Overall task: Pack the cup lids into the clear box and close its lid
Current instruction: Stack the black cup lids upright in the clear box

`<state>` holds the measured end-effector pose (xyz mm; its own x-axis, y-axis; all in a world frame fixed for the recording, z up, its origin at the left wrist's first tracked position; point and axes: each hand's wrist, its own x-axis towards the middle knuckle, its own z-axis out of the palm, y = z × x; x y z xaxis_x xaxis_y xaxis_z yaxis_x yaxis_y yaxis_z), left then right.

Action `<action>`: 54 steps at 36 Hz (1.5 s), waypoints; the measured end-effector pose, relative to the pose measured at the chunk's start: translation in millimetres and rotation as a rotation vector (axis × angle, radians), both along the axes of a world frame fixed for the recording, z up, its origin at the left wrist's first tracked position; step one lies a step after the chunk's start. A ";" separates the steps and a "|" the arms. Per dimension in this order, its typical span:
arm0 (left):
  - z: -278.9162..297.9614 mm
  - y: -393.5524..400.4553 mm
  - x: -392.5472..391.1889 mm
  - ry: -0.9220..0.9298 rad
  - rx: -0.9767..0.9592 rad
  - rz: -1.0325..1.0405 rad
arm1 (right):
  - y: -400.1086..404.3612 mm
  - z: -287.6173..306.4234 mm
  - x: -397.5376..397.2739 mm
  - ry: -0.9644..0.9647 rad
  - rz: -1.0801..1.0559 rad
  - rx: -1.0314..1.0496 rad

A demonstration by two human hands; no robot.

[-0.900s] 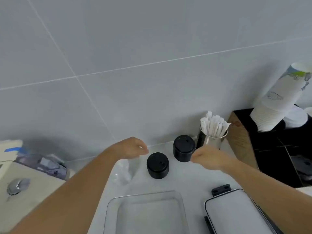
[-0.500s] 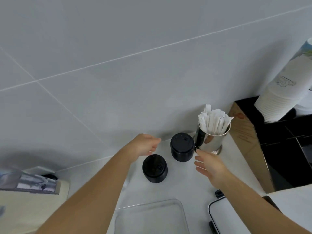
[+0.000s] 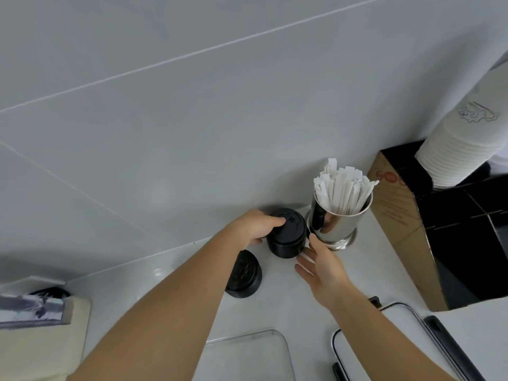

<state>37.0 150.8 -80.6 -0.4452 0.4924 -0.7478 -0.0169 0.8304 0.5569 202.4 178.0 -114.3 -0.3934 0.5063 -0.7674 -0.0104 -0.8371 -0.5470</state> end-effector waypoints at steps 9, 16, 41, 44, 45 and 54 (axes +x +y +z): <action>-5.5 -0.8 -0.6 -0.151 0.010 0.085 | 2.9 -2.9 -0.6 0.024 -0.034 -0.034; -9.3 0.5 2.7 -0.162 0.017 0.133 | 2.6 -6.5 0.2 0.046 -0.067 -0.054; 30.3 -28.9 15.8 -0.171 0.175 0.089 | -18.4 23.4 8.4 0.066 0.051 0.082; 46.4 -40.4 20.0 -0.175 0.211 0.107 | -23.5 35.3 10.6 0.079 0.060 0.115; 49.9 -43.0 21.2 -0.180 0.220 0.112 | -24.3 37.5 11.3 0.081 0.059 0.122; 88.8 -86.7 38.4 -0.174 0.316 0.185 | -37.7 79.0 28.4 0.110 0.102 0.234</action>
